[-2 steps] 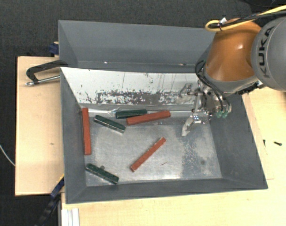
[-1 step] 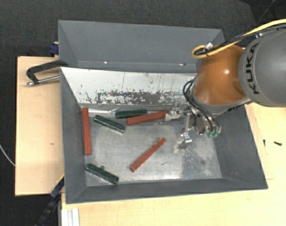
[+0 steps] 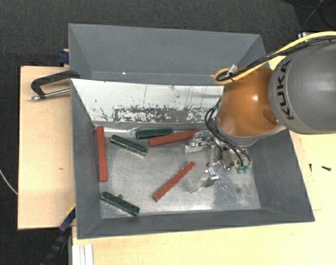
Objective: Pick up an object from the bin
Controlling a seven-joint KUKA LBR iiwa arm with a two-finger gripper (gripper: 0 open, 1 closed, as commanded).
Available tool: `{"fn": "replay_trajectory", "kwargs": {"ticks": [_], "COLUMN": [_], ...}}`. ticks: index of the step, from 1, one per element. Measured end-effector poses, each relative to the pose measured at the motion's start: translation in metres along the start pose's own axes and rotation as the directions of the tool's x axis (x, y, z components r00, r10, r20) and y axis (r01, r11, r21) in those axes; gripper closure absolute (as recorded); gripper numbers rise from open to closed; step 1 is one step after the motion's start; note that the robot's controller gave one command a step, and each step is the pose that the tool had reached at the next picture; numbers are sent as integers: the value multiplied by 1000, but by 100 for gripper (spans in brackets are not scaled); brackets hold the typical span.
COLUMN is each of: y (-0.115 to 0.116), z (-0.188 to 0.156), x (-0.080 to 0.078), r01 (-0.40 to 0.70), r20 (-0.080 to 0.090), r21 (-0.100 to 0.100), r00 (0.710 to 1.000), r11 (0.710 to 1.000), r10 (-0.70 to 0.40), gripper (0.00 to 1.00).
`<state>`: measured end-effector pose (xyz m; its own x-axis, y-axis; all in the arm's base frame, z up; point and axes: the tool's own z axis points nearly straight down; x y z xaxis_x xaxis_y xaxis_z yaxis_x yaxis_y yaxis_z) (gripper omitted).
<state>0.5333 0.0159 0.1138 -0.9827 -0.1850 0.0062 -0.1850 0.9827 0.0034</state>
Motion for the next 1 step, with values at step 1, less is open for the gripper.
{"fn": "replay_trajectory", "kwargs": {"ticks": [1], "y": [27], "z": [37], "x": [-19], "r01": [49], "r20": [-4], "r21": [3], "r00": [999], "r11": [999], "r10": [-49], "gripper": [100]}}
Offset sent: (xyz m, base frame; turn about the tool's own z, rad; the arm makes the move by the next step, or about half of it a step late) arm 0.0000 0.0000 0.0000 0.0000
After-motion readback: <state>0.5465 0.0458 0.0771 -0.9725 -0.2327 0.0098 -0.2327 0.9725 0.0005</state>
